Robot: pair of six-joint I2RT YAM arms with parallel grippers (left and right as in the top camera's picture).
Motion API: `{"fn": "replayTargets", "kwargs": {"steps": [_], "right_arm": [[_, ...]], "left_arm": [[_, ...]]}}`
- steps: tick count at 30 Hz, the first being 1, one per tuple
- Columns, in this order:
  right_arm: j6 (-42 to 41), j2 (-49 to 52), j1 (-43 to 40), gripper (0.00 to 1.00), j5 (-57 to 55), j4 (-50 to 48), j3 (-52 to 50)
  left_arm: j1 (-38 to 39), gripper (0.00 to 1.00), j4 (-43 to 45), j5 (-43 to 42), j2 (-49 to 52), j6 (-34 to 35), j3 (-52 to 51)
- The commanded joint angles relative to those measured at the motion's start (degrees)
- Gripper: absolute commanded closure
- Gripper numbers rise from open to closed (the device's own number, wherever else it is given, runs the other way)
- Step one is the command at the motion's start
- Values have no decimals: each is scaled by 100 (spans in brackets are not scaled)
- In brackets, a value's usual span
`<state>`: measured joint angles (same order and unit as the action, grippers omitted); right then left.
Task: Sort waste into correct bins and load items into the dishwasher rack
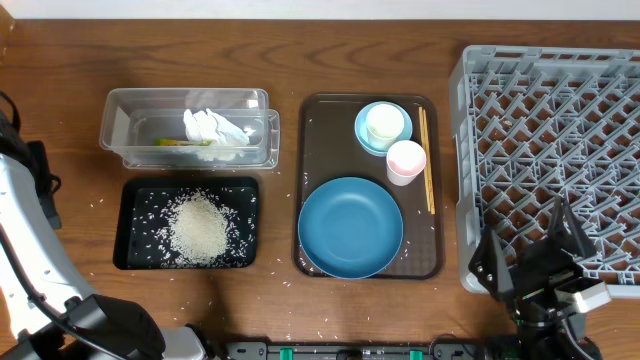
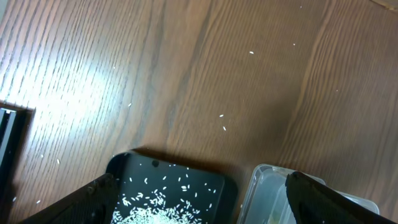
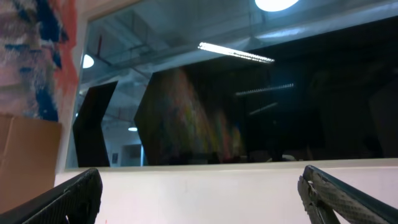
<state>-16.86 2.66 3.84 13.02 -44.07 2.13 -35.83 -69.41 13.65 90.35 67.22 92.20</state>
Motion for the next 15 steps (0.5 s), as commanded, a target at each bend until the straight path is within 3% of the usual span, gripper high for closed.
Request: {"fn": "replayTargets", "kwargs": {"steps": [1,7,15], "right_arm": [[-304,420,144,1,-72,42,551],[-811,1906,146,1,459,745,1952],[-769,4721,151,1,2618,3136,4802]], "left_arm": [[-11,11,-42,33,11,-57,-15],[-11,11,-42,33,11,-57,-15],[-11,11,-42,33,11,-57,-15]]}}
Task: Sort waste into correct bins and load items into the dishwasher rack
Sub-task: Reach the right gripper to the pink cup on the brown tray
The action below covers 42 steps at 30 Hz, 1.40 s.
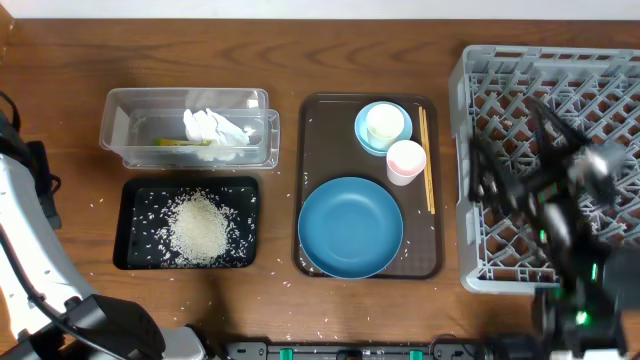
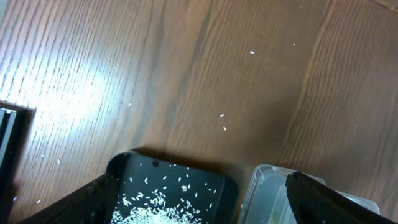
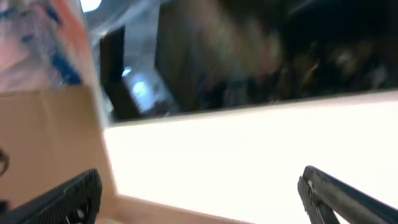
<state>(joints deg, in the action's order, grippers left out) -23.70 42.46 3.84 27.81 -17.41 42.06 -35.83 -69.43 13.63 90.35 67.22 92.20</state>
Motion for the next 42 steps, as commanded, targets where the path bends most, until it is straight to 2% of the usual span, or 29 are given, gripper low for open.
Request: {"fn": "replayTargets", "kwargs": {"steps": [1,4,8,10,18,21,26,29,32,36,42], "right_arm": [[-42,999,151,1,1333,796,1104],[431,2028,173,1,1961,2247,2249],[1432,3226,481,1,2017,4524,3617],[1878,3617,693,1,2028,5023,3943],[1674,4507,1322,1,2057,4968,3952],[1331,4673,1447,2,1185,4878,3952],[345,4725,1709,8,-1646,5180,3954],[284,4725,1788,8,-1899,5302,4068],[144,4778,1781,8,-1912,5810,4389],[142,4994,1786,10,-2354,7090,4970],[278,5351,1829,10,-2437,8133,4970]], "left_arm": [[-11,11,-39,35,11,-57,-15],[-11,11,-39,35,11,-57,-15],[-11,11,-39,35,11,-57,-15],[-11,11,-39,35,11,-57,-15],[-11,11,-39,35,11,-57,-15],[-11,11,-39,35,11,-57,-15],[-11,11,-39,35,11,-57,-15],[-11,11,-39,35,11,-57,-15],[-11,11,-39,35,11,-57,-15],[-11,11,-39,35,11,-57,-15],[-11,11,-39,35,11,-57,-15]]}}
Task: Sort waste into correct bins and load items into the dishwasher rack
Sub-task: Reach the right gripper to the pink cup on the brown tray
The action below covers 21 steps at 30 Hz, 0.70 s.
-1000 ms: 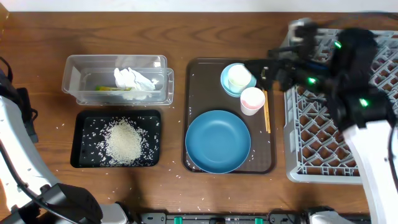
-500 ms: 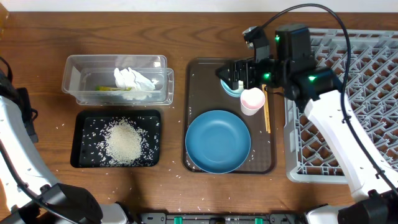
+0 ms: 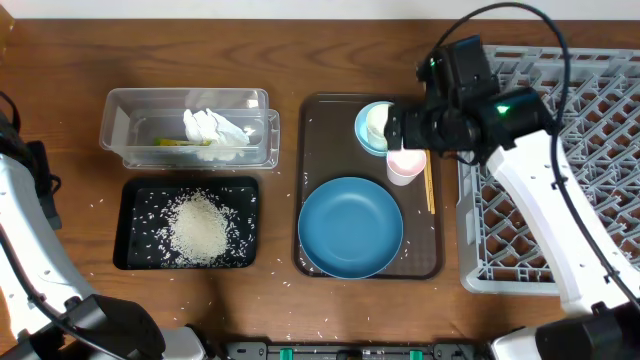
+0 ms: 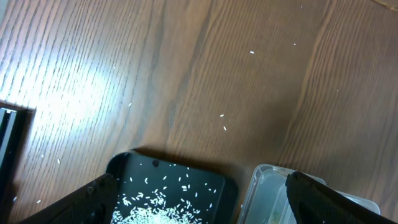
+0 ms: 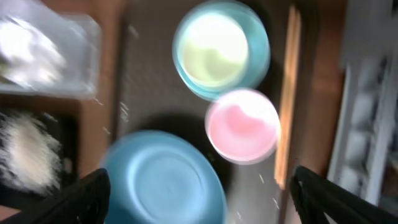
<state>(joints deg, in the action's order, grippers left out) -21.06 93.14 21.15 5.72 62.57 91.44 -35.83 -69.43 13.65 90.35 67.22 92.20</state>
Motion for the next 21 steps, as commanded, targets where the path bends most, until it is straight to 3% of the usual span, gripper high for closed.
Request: {"fn": "replayTargets", "kwargs": {"steps": [1,7,15,18,21], "right_arm": [[11,369,127,11,-227,157,24],[-153,942,494,16,-328,-22,20],[-527,1502,800,27,-1530,11,20],[-527,1679,798,42,-1519,-28,20],[-527,1794,798,47,-1513,-35,20]], "left_arm": [[-11,11,-39,33,11,-57,-15],[-11,11,-37,33,11,-57,-15],[-11,11,-39,33,11,-57,-15],[-11,11,-39,33,11,-57,-15],[-11,11,-39,33,11,-57,-15]]}}
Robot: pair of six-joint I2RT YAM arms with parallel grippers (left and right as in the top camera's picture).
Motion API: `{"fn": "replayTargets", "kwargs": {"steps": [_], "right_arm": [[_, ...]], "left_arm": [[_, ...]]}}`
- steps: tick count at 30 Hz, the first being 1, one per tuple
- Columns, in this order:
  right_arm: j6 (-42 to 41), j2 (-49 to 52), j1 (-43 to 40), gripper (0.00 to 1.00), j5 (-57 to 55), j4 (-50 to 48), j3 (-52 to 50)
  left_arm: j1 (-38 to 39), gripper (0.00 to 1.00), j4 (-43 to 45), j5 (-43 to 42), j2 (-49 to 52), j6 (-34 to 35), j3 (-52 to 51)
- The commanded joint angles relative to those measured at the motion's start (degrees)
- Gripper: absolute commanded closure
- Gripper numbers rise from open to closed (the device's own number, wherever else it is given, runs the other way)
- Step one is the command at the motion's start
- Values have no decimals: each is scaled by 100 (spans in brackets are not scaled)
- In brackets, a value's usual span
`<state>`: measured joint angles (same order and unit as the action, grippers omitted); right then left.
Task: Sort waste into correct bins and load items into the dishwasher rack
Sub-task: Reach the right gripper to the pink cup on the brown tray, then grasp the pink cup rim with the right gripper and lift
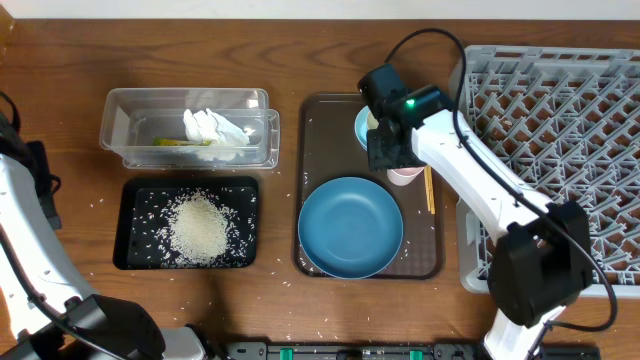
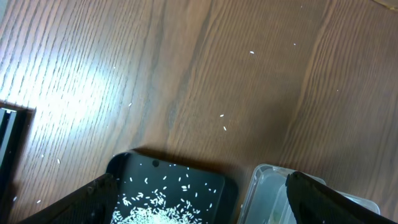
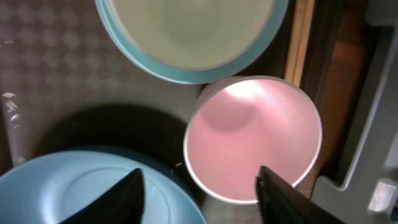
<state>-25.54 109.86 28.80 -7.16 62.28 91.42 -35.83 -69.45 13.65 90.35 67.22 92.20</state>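
A pink cup [image 3: 254,138] stands upright on the brown tray [image 1: 320,150], beside a small light-blue bowl [image 3: 189,31] with a cream inside. My right gripper [image 3: 199,175] hangs open low over the cup, one finger over the cup's right part, the other over the blue plate [image 1: 350,227]. Wooden chopsticks [image 3: 301,37] lie along the tray's right side. The grey dishwasher rack [image 1: 560,120] is at the right. My left gripper [image 2: 199,190] is open and holds nothing.
A clear bin [image 1: 130,130] with white crumpled paper [image 1: 215,128] sits at the back left. In front of it is a black tray [image 1: 135,250] with a heap of rice. Loose rice grains dot the wooden table [image 2: 186,74]. The left arm [image 1: 20,200] stays at the left edge.
My right gripper has moved a little to the left and much closer to the pink cup, which now fills its wrist view. The left arm and all the dishes are where they were.
My right arm was first at the table's front right, its camera facing the room. Then it was over the rack. Then it was high above the cups on the tray, and now it is open just above the pink cup. The left arm stayed put.
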Motion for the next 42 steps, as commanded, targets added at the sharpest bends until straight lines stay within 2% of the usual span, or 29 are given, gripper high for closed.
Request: {"fn": "replayTargets", "kwargs": {"steps": [1,7,12,18,22,30,36,42], "right_arm": [[-79,177,39,47,-225,-31,22],[-66,245,55,46,-153,-278,20],[-59,376,72,61,-37,-339,11],[-59,555,74,59,-122,-446,-94],[-59,549,74,64,-144,-492,-103],[-57,485,68,96,-142,-431,-9],[-55,474,63,99,-142,-131,310],[229,474,-31,99,-116,780,1226]], "left_arm": [[-11,11,-37,33,11,-57,-15],[-11,11,-37,33,11,-57,-15],[-11,11,-37,33,11,-57,-15],[-11,11,-37,33,11,-57,-15],[-11,11,-37,33,11,-57,-15],[-11,11,-37,33,11,-57,-15],[-11,11,-37,33,11,-57,-15],[-11,11,-37,33,11,-57,-15]]}}
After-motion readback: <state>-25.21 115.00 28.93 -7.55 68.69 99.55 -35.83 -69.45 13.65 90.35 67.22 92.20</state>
